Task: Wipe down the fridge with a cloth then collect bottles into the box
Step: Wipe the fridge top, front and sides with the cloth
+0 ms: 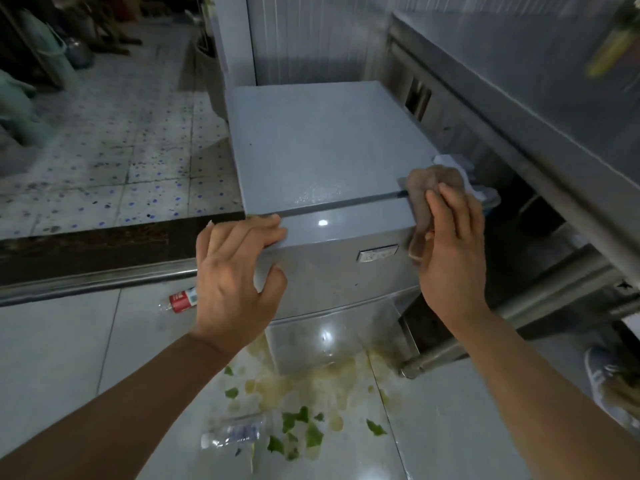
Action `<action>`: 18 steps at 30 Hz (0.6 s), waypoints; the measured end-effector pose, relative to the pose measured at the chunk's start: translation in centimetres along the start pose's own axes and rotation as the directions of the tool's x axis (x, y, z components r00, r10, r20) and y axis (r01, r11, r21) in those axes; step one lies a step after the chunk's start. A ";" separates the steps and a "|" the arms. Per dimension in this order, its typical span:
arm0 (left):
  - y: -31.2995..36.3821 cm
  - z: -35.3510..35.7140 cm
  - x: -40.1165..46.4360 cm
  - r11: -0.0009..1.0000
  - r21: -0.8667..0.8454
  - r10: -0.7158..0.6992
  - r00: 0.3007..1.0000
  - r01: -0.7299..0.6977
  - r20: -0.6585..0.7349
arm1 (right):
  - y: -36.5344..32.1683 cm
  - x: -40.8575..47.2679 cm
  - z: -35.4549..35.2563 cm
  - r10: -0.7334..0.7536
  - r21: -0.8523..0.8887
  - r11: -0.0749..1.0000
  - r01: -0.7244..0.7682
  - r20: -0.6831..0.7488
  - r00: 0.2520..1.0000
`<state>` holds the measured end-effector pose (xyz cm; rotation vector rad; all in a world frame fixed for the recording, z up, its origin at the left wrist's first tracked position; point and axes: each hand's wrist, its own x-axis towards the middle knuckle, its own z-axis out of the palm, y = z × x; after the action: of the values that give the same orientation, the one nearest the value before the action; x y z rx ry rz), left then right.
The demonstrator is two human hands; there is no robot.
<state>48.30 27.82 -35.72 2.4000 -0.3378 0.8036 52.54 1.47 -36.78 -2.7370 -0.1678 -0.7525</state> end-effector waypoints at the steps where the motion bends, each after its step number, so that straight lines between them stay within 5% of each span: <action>1: 0.0 0.3 -0.3 1.000 0.000 0.010 1.000 -0.010 -0.024 | -0.1 -0.1 0.1 -0.002 0.035 0.999 0.003 -0.030 1.000; 18: -2.6 4.8 -1.6 0.976 0.038 0.215 0.900 -0.217 -0.379 | 4.5 -0.4 4.6 -0.198 -0.017 0.977 0.213 -0.447 0.872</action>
<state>50.29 27.10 -40.98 2.1587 -0.4497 1.3435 55.24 -1.35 -41.94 -2.4553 -0.3682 -1.4004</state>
